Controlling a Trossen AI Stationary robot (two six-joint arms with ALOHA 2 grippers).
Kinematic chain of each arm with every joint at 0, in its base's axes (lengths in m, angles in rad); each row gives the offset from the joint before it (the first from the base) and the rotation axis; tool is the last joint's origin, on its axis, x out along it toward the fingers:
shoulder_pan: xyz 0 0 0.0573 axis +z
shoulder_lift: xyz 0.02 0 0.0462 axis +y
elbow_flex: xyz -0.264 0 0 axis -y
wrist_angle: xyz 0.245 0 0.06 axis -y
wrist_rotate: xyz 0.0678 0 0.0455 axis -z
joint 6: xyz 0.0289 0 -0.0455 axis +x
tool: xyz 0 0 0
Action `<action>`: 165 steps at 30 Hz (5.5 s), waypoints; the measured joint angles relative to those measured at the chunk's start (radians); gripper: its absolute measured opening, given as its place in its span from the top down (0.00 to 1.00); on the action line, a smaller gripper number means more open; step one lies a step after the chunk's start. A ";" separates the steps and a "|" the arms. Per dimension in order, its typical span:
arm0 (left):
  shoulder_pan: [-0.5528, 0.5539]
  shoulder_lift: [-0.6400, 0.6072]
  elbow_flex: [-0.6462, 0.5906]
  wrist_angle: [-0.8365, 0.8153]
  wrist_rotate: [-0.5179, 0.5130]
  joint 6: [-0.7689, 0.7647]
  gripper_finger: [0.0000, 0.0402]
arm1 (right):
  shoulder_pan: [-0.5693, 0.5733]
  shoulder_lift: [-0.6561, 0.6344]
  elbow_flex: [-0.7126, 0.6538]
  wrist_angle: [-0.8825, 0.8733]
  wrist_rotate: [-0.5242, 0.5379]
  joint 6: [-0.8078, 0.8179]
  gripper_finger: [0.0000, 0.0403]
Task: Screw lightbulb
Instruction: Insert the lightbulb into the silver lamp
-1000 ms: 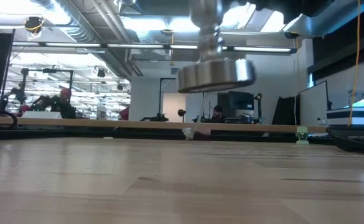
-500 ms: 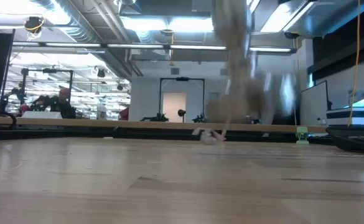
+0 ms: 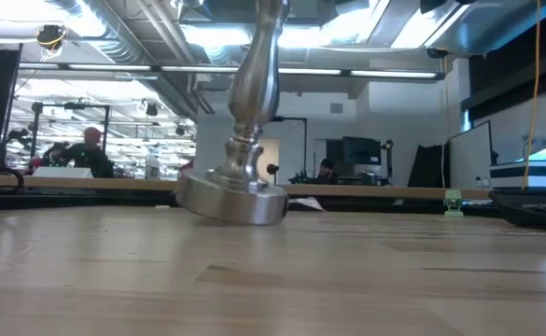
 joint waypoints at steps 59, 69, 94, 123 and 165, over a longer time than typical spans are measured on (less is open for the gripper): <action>0.004 -0.007 0.006 -0.129 -0.129 -0.073 0.45 | 0.000 0.354 -0.058 0.172 0.260 -0.110 0.60; -0.002 -0.050 0.033 -0.168 -0.221 -0.079 0.29 | 0.000 0.187 -0.062 0.021 0.393 -0.162 0.60; -0.169 0.060 0.043 0.123 -1.033 0.058 0.24 | -0.044 0.091 -0.059 -0.079 1.039 -0.077 0.61; 0.021 0.123 0.043 0.327 -0.941 0.076 0.24 | -0.040 0.151 -0.059 -0.022 1.008 -0.095 0.61; -0.084 0.025 0.048 0.182 -0.186 -0.006 0.65 | -0.022 0.031 -0.031 -0.002 -0.079 -0.033 0.62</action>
